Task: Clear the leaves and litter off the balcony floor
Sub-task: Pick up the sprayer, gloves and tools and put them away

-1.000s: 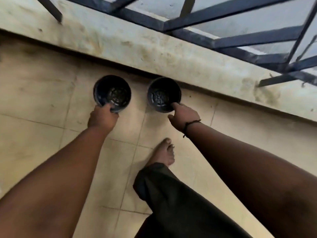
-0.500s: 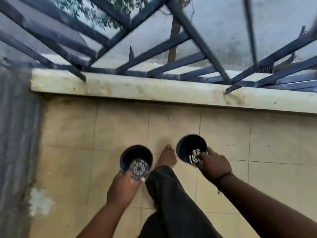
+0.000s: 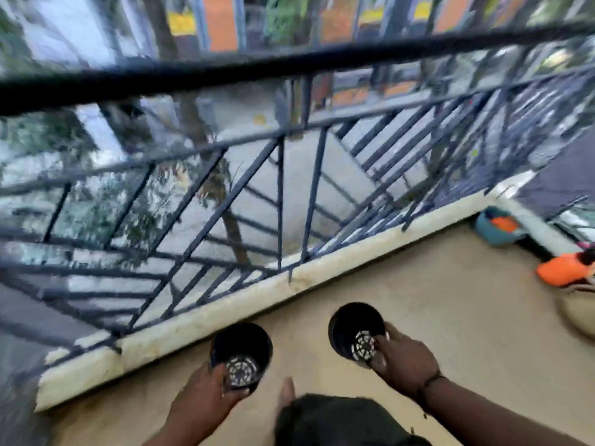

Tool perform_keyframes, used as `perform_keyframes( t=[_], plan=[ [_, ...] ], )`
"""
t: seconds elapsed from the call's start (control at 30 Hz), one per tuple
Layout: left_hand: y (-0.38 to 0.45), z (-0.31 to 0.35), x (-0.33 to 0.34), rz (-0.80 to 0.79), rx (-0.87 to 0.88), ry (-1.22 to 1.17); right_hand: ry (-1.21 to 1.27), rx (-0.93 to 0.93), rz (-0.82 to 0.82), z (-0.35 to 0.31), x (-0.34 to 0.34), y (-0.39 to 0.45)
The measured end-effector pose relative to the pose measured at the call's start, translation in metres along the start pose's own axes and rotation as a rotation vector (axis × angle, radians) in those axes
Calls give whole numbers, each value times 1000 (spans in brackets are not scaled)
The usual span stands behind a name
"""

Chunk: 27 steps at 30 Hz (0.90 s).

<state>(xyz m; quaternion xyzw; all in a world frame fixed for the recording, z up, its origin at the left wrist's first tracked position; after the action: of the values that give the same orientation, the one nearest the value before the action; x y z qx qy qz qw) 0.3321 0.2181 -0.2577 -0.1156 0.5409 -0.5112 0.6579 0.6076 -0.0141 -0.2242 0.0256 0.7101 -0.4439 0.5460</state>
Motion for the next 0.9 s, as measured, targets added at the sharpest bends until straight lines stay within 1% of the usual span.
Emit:
perform_keyframes(
  t=[0.07,0.13,0.23,0.33,0.43,0.53,0.63,0.7,0.77,0.9],
  plan=[
    [-8,32,-30,8,104,20,80,37,52,11,-9,-26],
    [-14,60,-50,7,160,52,161,75,82,19,-15,-44],
    [-25,97,-64,54,195,69,219,129,145,31,-25,-71],
    [-31,120,-63,75,220,124,250,174,190,38,-26,-86],
    [-36,128,-52,86,230,138,298,202,183,40,-17,-93],
    [-30,122,-32,87,244,149,303,190,189,38,-7,-99],
    [-30,114,-11,79,240,88,369,220,164,33,12,-118],
    [-40,112,0,22,220,129,421,238,140,28,27,-140],
    [-57,125,-7,-7,234,126,490,264,131,28,31,-160],
    [-57,154,-29,-12,371,24,686,319,182,34,14,-175]
  ],
)
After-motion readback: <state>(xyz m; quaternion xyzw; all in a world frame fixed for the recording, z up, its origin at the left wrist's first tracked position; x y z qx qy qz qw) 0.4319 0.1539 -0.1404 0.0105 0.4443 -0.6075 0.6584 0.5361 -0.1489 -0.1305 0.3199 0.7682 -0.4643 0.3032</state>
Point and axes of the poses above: each hand's wrist, its own y-axis towards the middle knuckle, its own x-axis out of the palm, z = x × y, the point moved 1 cm from there along y, towards the middle knuckle, and after that the axes turned 10 degrees about -z, right-handed, at the moved point
